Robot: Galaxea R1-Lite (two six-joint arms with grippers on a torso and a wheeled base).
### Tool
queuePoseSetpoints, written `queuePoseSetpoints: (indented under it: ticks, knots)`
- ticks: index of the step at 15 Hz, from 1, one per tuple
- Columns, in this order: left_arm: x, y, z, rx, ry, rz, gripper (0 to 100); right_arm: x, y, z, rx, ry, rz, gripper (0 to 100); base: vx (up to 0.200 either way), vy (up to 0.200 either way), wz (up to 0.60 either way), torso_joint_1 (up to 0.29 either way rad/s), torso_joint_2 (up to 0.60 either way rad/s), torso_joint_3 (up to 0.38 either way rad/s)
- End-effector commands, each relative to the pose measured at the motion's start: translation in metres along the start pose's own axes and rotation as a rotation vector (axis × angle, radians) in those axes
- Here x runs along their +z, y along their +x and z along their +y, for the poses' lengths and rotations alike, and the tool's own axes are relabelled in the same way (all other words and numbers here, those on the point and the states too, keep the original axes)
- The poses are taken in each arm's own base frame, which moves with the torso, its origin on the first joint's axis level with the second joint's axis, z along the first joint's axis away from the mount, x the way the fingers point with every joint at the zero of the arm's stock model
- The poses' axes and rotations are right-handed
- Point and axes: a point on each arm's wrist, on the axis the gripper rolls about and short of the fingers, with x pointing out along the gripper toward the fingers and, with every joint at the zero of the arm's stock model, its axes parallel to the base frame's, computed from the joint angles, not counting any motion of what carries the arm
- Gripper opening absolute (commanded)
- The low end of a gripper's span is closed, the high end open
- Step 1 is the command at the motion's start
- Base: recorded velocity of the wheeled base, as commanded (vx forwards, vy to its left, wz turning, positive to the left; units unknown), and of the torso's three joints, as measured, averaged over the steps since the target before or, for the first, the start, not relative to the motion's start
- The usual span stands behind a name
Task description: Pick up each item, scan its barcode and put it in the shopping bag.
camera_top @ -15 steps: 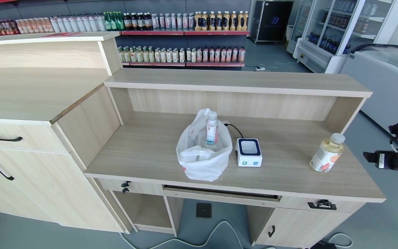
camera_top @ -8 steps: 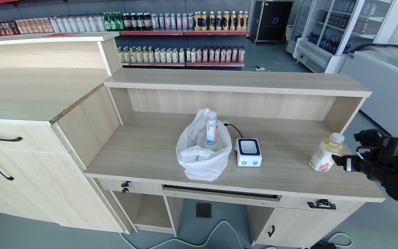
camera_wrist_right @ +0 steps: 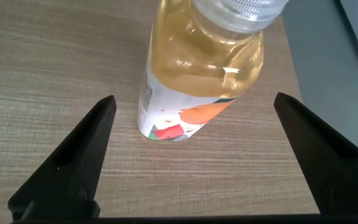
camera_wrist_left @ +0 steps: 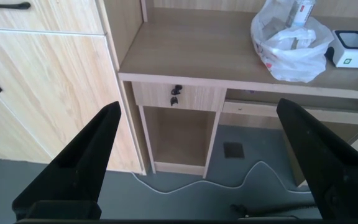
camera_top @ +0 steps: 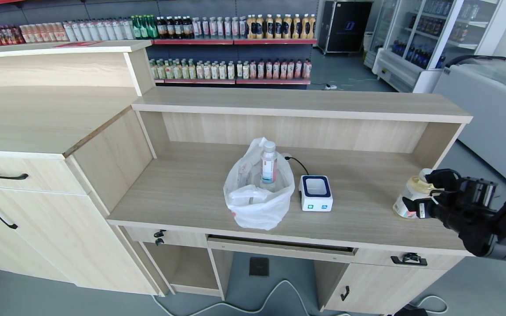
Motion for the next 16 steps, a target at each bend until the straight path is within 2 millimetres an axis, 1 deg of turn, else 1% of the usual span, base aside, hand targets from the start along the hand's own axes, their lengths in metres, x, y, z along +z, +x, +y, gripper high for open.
queuePoseSetpoints:
  ticks: [1, 4, 13, 16]
  knots:
    - [0.0, 0.0, 0.0, 0.0, 0.0, 0.001, 100, -0.008, 0.008, 0.007, 0.015, -0.003, 0.014, 100, 0.0, 0.0, 0.0, 0.0, 0.0, 0.0]
    - [0.0, 0.0, 0.0, 0.0, 0.0, 0.001, 100, -0.012, 0.019, 0.012, 0.018, -0.001, -0.011, 100, 0.0, 0.0, 0.0, 0.0, 0.0, 0.0]
    - [0.0, 0.0, 0.0, 0.0, 0.0, 0.001, 100, -0.018, 0.046, 0.02, 0.019, 0.001, -0.047, 100, 0.0, 0.0, 0.0, 0.0, 0.0, 0.0]
    - [0.0, 0.0, 0.0, 0.0, 0.0, 0.001, 100, -0.017, 0.053, 0.032, 0.042, 0.018, -0.059, 100, 0.0, 0.0, 0.0, 0.0, 0.0, 0.0]
